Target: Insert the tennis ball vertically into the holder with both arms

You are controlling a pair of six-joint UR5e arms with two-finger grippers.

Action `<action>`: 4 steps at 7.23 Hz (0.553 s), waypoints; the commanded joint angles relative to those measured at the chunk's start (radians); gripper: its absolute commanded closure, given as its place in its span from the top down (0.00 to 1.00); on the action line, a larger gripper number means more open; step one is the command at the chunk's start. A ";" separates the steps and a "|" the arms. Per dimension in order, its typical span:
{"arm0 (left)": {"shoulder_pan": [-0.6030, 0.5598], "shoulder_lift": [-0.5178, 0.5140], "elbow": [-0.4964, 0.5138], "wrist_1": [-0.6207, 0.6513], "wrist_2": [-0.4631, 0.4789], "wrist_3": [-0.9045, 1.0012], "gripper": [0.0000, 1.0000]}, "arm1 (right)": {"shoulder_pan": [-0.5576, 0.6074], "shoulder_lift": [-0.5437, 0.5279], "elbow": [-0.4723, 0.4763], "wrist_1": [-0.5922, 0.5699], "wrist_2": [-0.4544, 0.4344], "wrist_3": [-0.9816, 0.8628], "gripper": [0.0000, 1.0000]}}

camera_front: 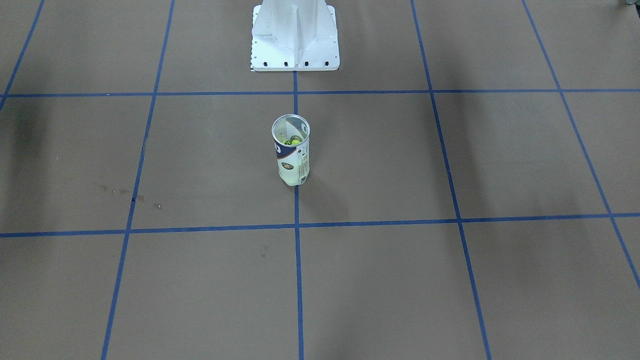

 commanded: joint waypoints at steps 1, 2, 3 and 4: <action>0.000 0.000 0.002 -0.001 0.001 0.000 1.00 | 0.000 0.000 0.000 0.000 0.000 0.001 0.99; 0.000 -0.006 0.001 -0.002 -0.001 -0.002 1.00 | 0.000 0.000 0.000 0.000 0.000 0.001 0.99; 0.002 -0.006 0.005 -0.005 0.001 -0.002 1.00 | 0.000 0.000 0.000 0.000 0.000 0.001 0.99; 0.000 -0.004 0.010 -0.010 0.001 0.006 1.00 | 0.000 0.000 0.002 0.000 0.000 0.001 0.99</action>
